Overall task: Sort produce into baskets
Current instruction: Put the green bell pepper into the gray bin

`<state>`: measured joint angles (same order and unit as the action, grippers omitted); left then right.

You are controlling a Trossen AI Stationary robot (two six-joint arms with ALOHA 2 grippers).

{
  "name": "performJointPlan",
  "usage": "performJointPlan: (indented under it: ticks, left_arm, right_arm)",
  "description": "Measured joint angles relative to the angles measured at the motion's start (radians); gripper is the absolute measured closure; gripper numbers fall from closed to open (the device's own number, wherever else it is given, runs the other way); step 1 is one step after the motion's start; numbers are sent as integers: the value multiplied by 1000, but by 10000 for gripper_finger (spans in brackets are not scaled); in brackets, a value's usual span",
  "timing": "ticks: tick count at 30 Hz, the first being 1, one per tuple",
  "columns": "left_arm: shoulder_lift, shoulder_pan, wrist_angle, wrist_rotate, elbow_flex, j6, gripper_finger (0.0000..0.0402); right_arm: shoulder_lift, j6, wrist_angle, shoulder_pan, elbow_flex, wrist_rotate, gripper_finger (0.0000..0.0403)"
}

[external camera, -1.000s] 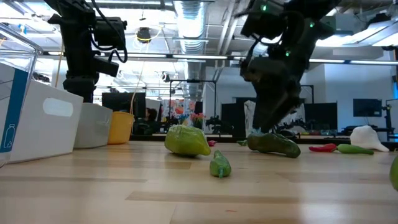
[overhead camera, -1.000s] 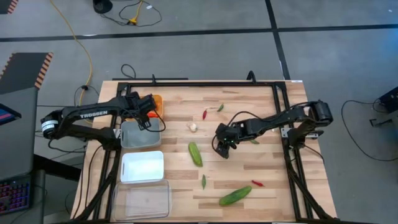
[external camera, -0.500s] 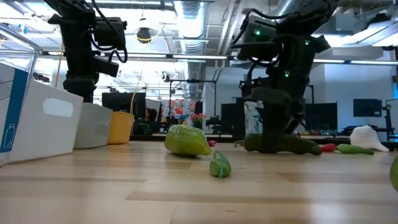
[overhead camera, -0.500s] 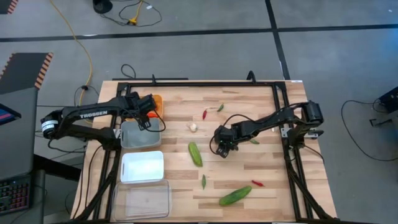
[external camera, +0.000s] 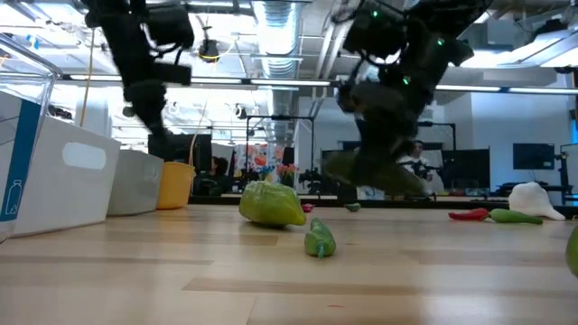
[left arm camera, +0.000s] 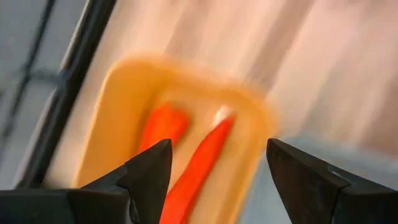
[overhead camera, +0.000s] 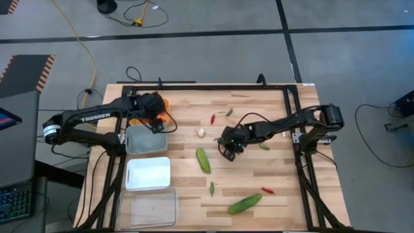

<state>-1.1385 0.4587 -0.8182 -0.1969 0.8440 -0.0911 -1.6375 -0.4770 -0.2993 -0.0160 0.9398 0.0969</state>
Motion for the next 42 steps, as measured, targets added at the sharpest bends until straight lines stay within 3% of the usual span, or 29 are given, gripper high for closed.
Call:
performJointPlan:
  ticks: [6,10,22,30,42]
  left_arm:
    - [0,-28,293,321,9,-18,152]
    - [0,-69,473,426,9,-31,152]
    - [-48,-219,677,405,9,-59,152]
    - [-132,-271,771,330,9,-89,152]
    - [-190,-275,925,365,10,-60,153]
  right_arm:
    - [9,157,180,12,0,1,216]
    - [7,270,293,17,1,6,223]
    - [7,427,610,46,1,7,244]
    - [7,433,643,51,1,7,242]
    - [7,436,679,50,1,6,241]
